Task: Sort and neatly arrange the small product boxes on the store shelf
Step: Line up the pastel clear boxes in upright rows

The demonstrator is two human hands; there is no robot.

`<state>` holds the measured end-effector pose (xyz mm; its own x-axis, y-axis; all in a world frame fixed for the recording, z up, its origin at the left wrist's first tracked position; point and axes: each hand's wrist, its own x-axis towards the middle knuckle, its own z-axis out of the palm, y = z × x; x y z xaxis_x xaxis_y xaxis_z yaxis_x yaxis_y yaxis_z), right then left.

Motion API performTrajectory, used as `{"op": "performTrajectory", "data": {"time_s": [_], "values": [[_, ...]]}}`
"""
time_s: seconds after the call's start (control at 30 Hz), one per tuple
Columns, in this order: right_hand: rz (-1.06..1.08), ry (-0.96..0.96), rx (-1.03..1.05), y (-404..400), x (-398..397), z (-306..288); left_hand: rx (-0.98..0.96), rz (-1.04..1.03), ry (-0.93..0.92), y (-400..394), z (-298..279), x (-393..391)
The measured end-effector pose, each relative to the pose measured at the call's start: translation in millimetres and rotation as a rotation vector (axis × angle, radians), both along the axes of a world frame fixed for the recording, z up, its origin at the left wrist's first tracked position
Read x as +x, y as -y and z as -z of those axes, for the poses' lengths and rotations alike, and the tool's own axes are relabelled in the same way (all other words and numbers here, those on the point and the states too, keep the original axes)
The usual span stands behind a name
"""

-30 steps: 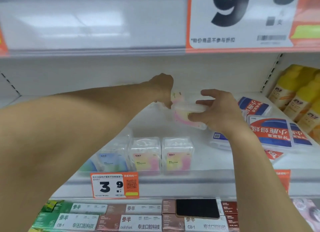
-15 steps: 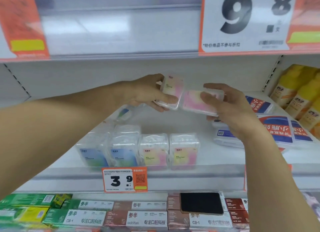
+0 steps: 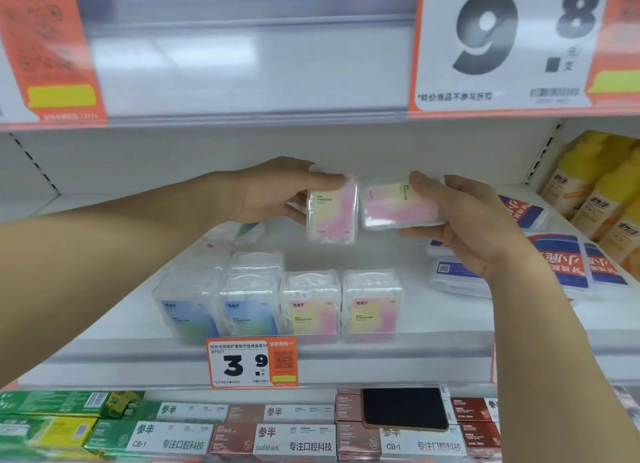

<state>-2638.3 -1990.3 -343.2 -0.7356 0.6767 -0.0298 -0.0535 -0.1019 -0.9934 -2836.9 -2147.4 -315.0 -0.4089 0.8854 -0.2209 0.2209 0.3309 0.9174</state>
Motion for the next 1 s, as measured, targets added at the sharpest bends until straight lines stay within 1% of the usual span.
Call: {"op": "performTrajectory", "data": {"time_s": [0.07, 0.1, 0.23, 0.3, 0.43, 0.5, 0.63, 0.83, 1.0], "values": [[-0.019, 0.007, -0.063, 0, 1, -1, -0.020, -0.009, -0.004, 1, 0, -2], [-0.015, 0.026, -0.053, 1, 1, -1, -0.032, -0.008, 0.004, 2, 0, -3], [0.066, 0.140, 0.135, 0, 1, 2, -0.114, 0.066, -0.004, 5, 0, -5], [0.080, 0.166, 0.191, -2, 1, 1, -0.153, 0.082, -0.018, 5, 0, -4], [-0.026, 0.165, 0.234, 1, 0, 4, -0.284, 0.113, -0.007, 4, 3, 3], [-0.094, 0.211, 0.267, 2, -2, 7, -0.328, 0.146, -0.030, 4, 6, 3], [-0.252, 0.342, 0.379, 2, -6, 11, -0.335, 0.208, -0.077, 3, 6, -1], [-0.349, 0.424, 0.326, 5, -4, 6, -0.347, 0.203, -0.198, 8, 7, -7], [-0.387, 0.439, 0.317, 9, -6, 3, -0.355, 0.291, -0.238, 18, 5, -4]]}}
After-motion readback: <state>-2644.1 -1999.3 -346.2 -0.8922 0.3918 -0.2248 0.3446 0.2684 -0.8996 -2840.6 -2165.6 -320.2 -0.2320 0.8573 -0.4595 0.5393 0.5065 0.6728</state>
